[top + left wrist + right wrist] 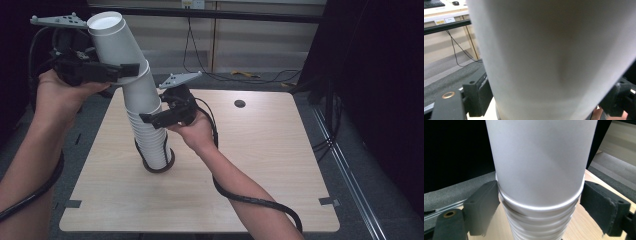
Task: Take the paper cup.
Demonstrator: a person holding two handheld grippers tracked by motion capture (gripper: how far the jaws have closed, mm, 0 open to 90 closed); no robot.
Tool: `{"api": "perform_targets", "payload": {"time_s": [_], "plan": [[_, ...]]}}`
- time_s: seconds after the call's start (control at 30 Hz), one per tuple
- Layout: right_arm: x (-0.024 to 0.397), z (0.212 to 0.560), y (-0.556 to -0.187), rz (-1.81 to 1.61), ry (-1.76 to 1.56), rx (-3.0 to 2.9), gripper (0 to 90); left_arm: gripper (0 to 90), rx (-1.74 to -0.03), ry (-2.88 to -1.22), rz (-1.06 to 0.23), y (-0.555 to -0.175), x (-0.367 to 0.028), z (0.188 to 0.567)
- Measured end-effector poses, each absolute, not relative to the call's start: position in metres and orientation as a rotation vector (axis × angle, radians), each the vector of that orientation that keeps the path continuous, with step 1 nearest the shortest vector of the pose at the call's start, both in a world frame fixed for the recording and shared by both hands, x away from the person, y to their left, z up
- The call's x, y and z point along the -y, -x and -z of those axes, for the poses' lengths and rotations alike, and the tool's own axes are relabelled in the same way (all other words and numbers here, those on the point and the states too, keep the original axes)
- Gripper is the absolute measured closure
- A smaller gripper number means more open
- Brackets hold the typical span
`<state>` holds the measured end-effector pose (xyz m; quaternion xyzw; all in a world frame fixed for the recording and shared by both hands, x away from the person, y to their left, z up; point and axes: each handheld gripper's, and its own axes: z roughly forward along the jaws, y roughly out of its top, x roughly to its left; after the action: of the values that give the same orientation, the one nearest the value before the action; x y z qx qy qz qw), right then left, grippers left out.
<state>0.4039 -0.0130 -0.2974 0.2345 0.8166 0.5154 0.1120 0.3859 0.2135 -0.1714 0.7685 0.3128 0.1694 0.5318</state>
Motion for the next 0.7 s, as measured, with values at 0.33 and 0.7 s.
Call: {"api": "perform_targets", "payload": {"time_s": [0.33,0.7], "plan": [[0.023,0.303,-0.402,-1.507,-0.632,-2.394,56.6,16.3,-0.747,-1.827,-0.417,-0.381,-0.221,0.166],[0.038,0.315,-0.410,-1.561,-0.747,-2.365,27.0,16.0,-0.735,-1.829,-0.417,-0.375,-0.228,0.170]]}}
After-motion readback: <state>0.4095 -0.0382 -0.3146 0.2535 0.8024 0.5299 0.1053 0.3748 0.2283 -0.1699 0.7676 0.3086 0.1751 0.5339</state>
